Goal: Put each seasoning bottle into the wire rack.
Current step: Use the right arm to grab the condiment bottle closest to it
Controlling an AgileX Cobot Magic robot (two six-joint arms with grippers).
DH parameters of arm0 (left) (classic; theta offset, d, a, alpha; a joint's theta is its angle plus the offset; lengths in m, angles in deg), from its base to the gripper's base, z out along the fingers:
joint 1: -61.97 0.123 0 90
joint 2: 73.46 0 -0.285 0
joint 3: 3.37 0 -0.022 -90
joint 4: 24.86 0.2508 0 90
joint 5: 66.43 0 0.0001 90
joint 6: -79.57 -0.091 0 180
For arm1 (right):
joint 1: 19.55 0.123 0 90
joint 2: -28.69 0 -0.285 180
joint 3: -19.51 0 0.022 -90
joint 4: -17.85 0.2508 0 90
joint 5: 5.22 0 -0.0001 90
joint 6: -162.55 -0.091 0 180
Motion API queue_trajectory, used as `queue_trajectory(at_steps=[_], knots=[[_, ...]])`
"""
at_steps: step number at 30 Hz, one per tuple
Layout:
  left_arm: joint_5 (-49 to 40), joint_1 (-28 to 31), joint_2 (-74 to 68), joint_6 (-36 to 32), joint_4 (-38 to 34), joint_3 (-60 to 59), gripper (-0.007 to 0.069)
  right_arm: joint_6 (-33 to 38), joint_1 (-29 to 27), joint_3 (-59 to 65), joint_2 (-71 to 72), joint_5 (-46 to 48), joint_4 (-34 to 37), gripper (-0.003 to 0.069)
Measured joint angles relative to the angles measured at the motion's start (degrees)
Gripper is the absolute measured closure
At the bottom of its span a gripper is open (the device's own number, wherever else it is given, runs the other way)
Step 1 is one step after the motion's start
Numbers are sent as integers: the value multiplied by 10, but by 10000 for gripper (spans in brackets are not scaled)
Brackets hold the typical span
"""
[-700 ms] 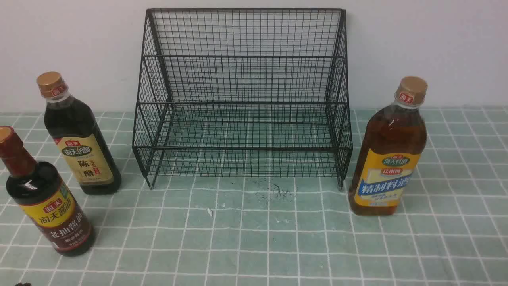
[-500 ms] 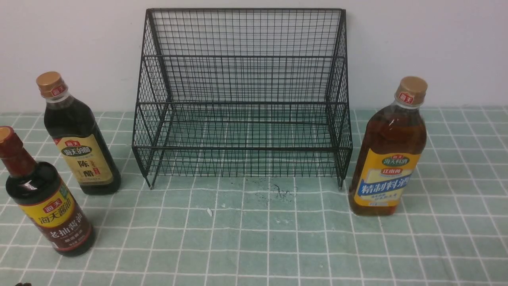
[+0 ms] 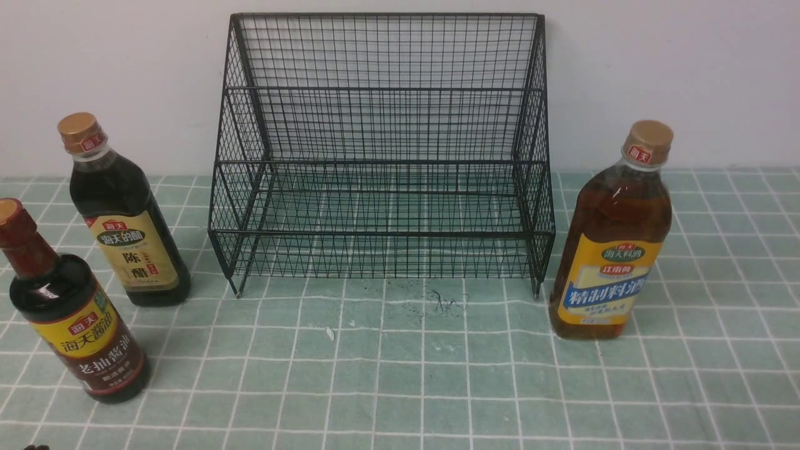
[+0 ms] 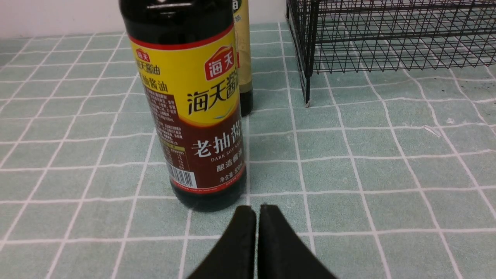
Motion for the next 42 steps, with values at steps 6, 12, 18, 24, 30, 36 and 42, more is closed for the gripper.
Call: queue_trajectory(at_steps=[6, 12, 18, 24, 30, 36, 42], knots=[[0, 0, 0, 0, 0, 0, 631, 1, 0, 0, 0, 0, -1, 673], [0, 0, 0, 0, 0, 0, 631, 19, 0, 0, 0, -1, -48, 673], [0, 0, 0, 0, 0, 0, 631, 24, 0, 4, 0, -32, -67, 673], [0, 0, 0, 0, 0, 0, 631, 19, 0, 4, 0, -35, -60, 673], [0, 0, 0, 0, 0, 0, 631, -78, 0, 4, 0, -152, 95, 673], [0, 0, 0, 0, 0, 0, 631, -127, 0, 4, 0, -260, 229, 673], [0, 0, 0, 0, 0, 0, 631, -123, 0, 4, 0, -327, 243, 673]])
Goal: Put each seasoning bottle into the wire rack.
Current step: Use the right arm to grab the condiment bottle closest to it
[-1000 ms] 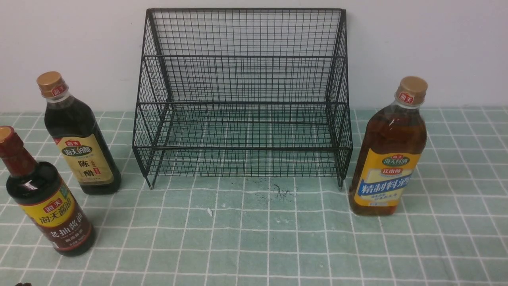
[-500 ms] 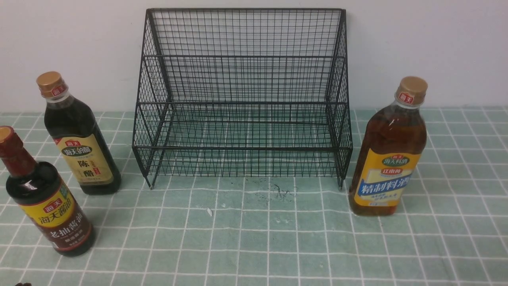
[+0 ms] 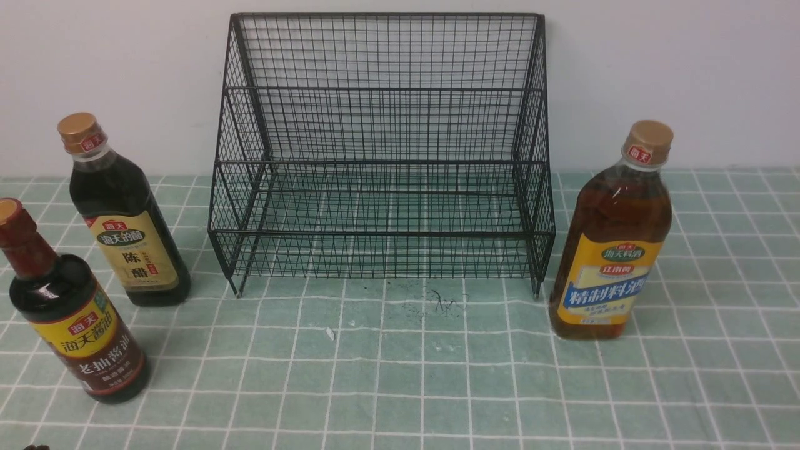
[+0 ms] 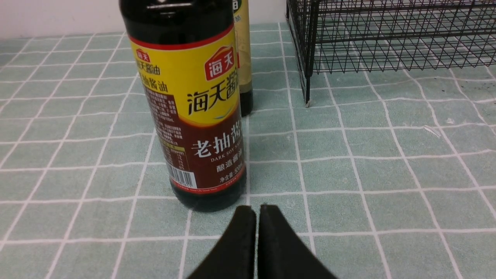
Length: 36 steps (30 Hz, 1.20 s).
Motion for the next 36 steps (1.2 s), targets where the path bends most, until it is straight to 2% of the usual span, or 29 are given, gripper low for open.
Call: queue_trajectory(at_steps=[12, 14, 19, 20, 21, 22, 23, 25, 26, 29, 32, 36], knots=[[0, 0, 0, 0, 0, 0, 631, 6, 0, 0, 0, -19, -1, 673], [0, 0, 0, 0, 0, 0, 631, 12, 0, -10, -1, 29, -22, 673], [0, 0, 0, 0, 0, 0, 631, 30, 0, -131, -64, 251, -132, 673], [0, 0, 0, 0, 0, 0, 631, 34, 0, -145, -69, 260, -136, 673], [0, 0, 0, 0, 0, 0, 631, 57, 0, -207, -131, 339, -172, 673], [0, 0, 0, 0, 0, 0, 631, 61, 0, -220, -138, 348, -175, 673], [0, 0, 0, 0, 0, 0, 631, 93, 0, -276, -206, 428, -193, 673], [0, 0, 0, 0, 0, 0, 631, 114, 0, -318, -244, 470, -199, 673], [0, 0, 0, 0, 0, 0, 631, 148, 0, -375, -319, 544, -204, 673], [0, 0, 0, 0, 0, 0, 631, 191, 0, -458, -403, 616, -208, 673], [0, 0, 0, 0, 0, 0, 631, 204, 0, -532, -476, 650, -208, 661], [0, 0, 0, 0, 0, 0, 631, 248, 1, -634, -561, 659, -206, 595]])
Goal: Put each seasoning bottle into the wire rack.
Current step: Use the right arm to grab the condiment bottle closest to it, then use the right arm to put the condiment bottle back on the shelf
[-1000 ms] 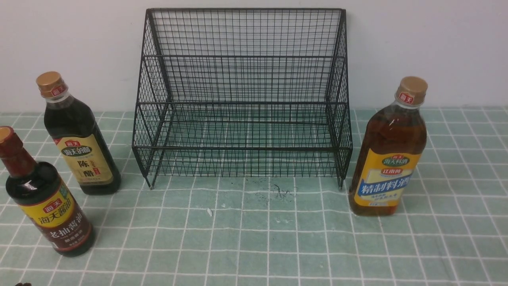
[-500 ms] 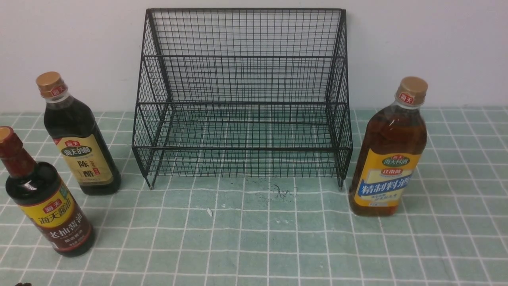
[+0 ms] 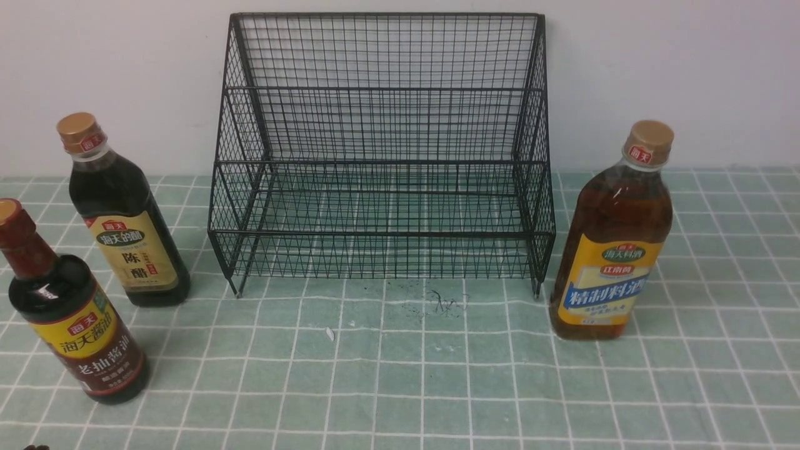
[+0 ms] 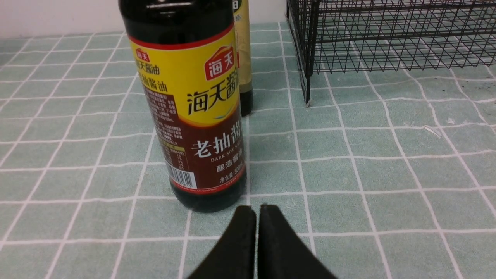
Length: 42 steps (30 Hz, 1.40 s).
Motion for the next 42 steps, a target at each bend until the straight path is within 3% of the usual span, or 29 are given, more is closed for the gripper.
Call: queue_trajectory(at_steps=[4, 5, 9, 13, 17, 24, 28, 29, 34, 38, 42], knots=[[0, 0, 0, 0, 0, 0, 631, 36, 27, -68, -68, 5, 17, 464], [0, 0, 0, 0, 0, 0, 631, 37, 33, -71, -72, 5, 19, 464], [0, 0, 0, 0, 0, 0, 631, 42, 102, -116, -135, -4, 29, 274], [0, 0, 0, 0, 0, 0, 631, 44, 146, -139, -193, -34, 29, 146], [0, 0, 0, 0, 0, 0, 631, 44, 154, -148, -235, -41, 29, 97], [0, 0, 0, 0, 0, 0, 631, 44, 154, -149, -295, -47, 20, 109], [0, 0, 0, 0, 0, 0, 631, 44, 154, -149, -313, -43, 20, 264], [0, 0, 0, 0, 0, 0, 631, 45, 154, -149, -314, -42, 22, 345], [0, 0, 0, 0, 0, 0, 631, 60, 155, -149, -297, -19, 21, 334], [0, 0, 0, 0, 0, 0, 631, 68, 155, -167, -247, 62, 17, 334], [0, 0, 0, 0, 0, 0, 631, 81, 155, -219, -211, 86, 61, 334]])
